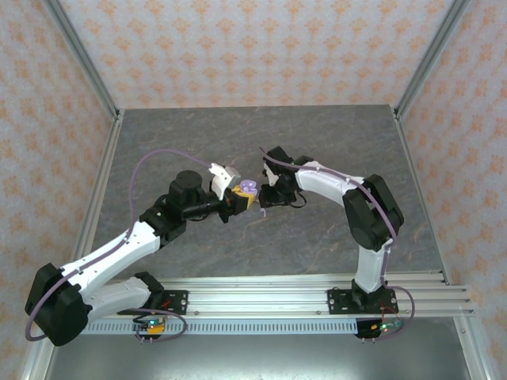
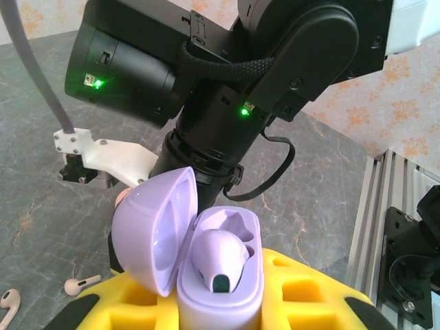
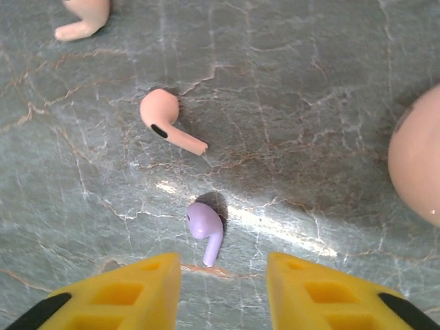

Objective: Insert the wireless bluetooth earbuds into the charging case

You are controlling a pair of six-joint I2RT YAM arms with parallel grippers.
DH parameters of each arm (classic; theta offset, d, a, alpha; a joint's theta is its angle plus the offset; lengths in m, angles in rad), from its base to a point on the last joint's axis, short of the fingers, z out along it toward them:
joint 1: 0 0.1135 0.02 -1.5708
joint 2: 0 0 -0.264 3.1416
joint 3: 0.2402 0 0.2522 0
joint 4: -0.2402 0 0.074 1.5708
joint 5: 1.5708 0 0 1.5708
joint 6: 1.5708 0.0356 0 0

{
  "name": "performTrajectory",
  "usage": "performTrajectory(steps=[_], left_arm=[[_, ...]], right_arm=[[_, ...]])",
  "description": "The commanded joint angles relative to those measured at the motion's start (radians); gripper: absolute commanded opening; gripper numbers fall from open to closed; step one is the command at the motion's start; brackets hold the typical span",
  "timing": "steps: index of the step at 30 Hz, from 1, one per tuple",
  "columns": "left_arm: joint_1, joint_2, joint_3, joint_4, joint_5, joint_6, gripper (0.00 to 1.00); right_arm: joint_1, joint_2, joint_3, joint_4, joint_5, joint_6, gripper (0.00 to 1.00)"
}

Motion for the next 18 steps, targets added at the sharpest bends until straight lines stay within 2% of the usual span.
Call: performTrajectory(steps=[1,4,10,18], left_arm=[[0.003,-0.025,-0.013,0.019,-0.025,-0.008,0.0],[0.004,-0.027,-0.014,0.019,-0.03,-0.006,0.0],[0.004,-0.025,-0.016,0.026,-0.035,-0.004,0.0],[0.005,-0.025,-0.016,0.026,-0.037,-0.006,0.0]], right_arm=[[0.01,-0.015,0.021,-0.018,0.035,0.125,0.45],[0.037,-0.022,0.023,-0.011,0.092,0.177,0.55],[0.093,0.039,0.105,-0.087,0.214,0.235,0.54],[0.132,0.095,0.165,-0.153,0.307,0.257,0.5]])
